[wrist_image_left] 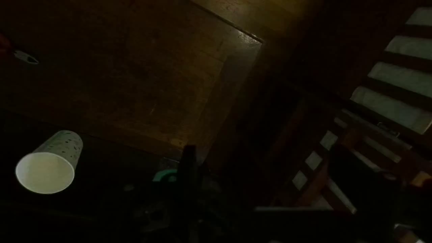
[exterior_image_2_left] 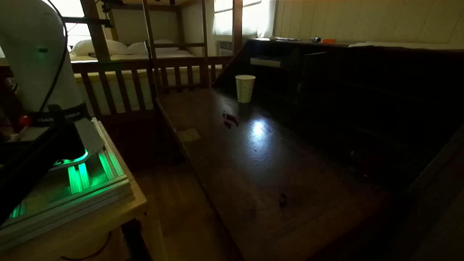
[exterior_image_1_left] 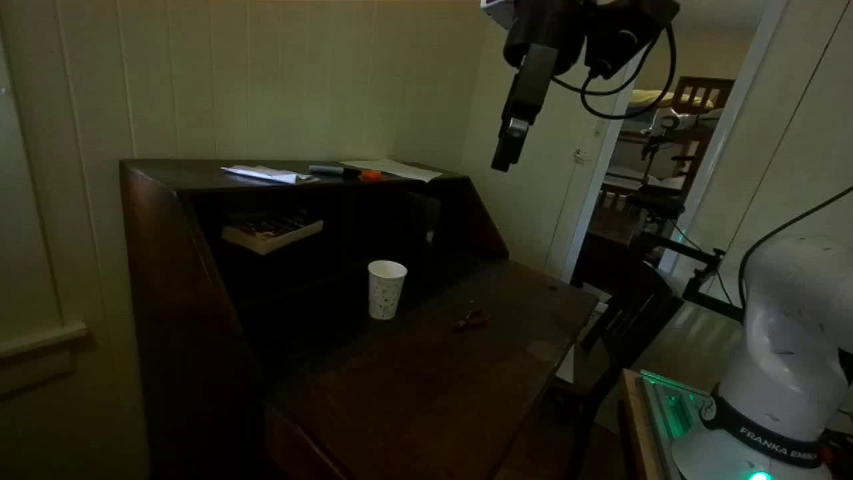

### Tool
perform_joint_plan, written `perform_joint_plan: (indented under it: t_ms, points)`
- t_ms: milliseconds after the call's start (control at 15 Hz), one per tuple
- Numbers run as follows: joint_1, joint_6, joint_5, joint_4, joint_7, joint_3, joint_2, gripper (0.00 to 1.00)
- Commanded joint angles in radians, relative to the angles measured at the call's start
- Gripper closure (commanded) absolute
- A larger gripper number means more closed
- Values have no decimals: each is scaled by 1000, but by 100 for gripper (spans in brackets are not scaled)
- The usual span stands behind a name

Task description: Put the paper cup in the middle compartment

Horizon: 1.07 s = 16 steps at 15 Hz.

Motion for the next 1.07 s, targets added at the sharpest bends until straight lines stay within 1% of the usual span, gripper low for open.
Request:
perform_joint_plan:
  t_ms: [0,400,467,533,733,1000]
  points:
    - [-12,-3,4,3,-3,10,0,0]
    - [-12,-3,4,3,-3,10,0,0]
    - [-32,44,-12,8,27,10,21,0]
    - [-61,99,-25,15,89,11,42,0]
    - [-119,210,-27,46,147,-19,129,0]
    - [-196,386,-73,38,268,-37,231,0]
